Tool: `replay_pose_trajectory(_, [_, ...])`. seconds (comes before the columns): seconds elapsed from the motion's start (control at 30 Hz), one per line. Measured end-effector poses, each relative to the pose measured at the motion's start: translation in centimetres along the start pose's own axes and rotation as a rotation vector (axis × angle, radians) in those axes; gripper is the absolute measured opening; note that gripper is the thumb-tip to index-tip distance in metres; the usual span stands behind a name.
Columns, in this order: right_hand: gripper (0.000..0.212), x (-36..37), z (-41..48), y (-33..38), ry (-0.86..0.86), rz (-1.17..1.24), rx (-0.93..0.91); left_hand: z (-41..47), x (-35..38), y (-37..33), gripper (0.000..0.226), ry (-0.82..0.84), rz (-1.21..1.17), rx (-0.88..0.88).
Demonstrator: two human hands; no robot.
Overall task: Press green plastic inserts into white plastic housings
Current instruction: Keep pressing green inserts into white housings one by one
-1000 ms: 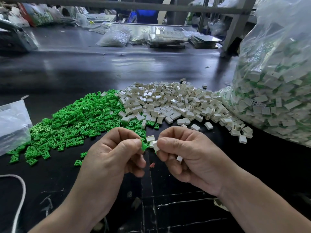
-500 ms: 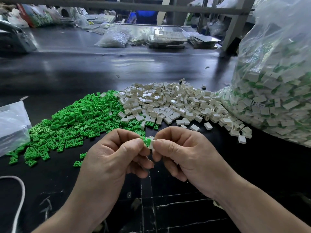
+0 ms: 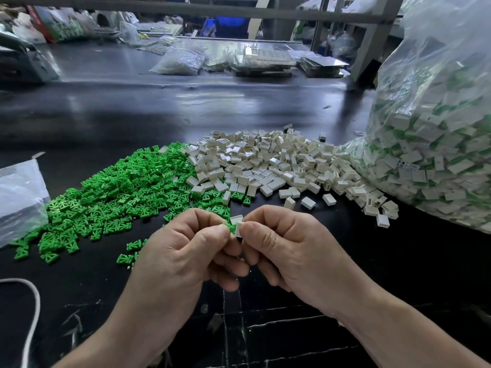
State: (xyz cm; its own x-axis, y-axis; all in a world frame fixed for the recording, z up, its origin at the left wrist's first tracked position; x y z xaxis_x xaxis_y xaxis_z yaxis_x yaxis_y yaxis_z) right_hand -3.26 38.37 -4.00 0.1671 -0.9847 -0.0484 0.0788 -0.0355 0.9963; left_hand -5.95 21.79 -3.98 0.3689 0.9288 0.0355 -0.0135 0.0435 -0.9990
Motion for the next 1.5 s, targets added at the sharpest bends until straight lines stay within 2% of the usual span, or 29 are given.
replay_pose_trajectory(0.1, [0.020, -0.1, 0.0, 0.3, 0.028, -0.095, 0.011, 0.1, -0.2, -0.1, 0.024, 0.027, 0.039, -0.024])
replay_pose_trajectory(0.27, [0.022, -0.4, -0.1, 0.9, 0.083, -0.191, 0.095, 0.2, -0.4, -0.1, 0.016, 0.089, 0.047, -0.119])
replay_pose_trajectory(0.47, [0.023, -0.5, -0.3, 1.2, 0.142, -0.270, 0.155, 0.2, -0.3, 0.0, 0.018, 0.147, 0.069, -0.168])
replay_pose_trajectory(0.63, [0.024, -0.3, -0.3, 0.7, 0.036, -0.071, 0.093, 0.4, -0.3, 0.1, 0.018, 0.137, 0.013, -0.073])
replay_pose_trajectory(0.7, [0.024, -0.1, -0.2, 0.5, 0.010, 0.025, 0.103, 0.3, -0.6, 0.3, 0.017, 0.110, 0.083, -0.017])
replay_pose_trajectory(0.8, [0.021, -0.1, -0.3, 0.7, 0.030, 0.095, 0.133, 0.4, -1.3, 0.5, 0.035, 0.036, 0.206, 0.065])
replay_pose_trajectory(0.87, [0.020, 0.7, -0.5, 0.9, 0.084, 0.067, 0.146, 0.4, -1.1, 0.7, 0.055, 0.022, 0.050, 0.045])
replay_pose_trajectory(0.97, [0.020, 3.1, -1.1, 0.8, 0.174, 0.024, 0.165, -0.1, 0.8, 0.5, 0.077, 0.115, -0.276, -0.117])
replay_pose_trajectory(1.03, [0.023, 4.3, -1.3, 0.9, 0.186, 0.007, 0.170, -0.6, 1.6, 0.9, 0.078, 0.138, -0.285, -0.159])
replay_pose_trajectory(1.23, [0.024, 4.7, -1.4, 1.8, 0.128, -0.045, 0.098, -0.5, 2.1, 0.3, 0.072, -0.064, -0.302, -0.078])
replay_pose_trajectory(1.5, [0.028, 4.8, -1.4, 2.2, 0.162, -0.083, 0.061, -1.1, 2.5, -0.5, 0.073, -0.145, -0.391, -0.055])
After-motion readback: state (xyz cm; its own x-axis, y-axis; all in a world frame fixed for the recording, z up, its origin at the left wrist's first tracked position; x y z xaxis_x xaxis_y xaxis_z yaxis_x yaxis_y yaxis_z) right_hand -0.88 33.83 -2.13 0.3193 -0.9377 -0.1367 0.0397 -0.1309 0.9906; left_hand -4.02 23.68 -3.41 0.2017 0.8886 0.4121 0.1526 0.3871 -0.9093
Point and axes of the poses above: each hand's wrist, its own z-axis towards the middle knuckle, its own x-axis out of the palm, y = z × x, the point moved 2 cm from there along z, towards the middle knuckle, and after that the axes turned 5 degrees about z, right-handed, at the moved point
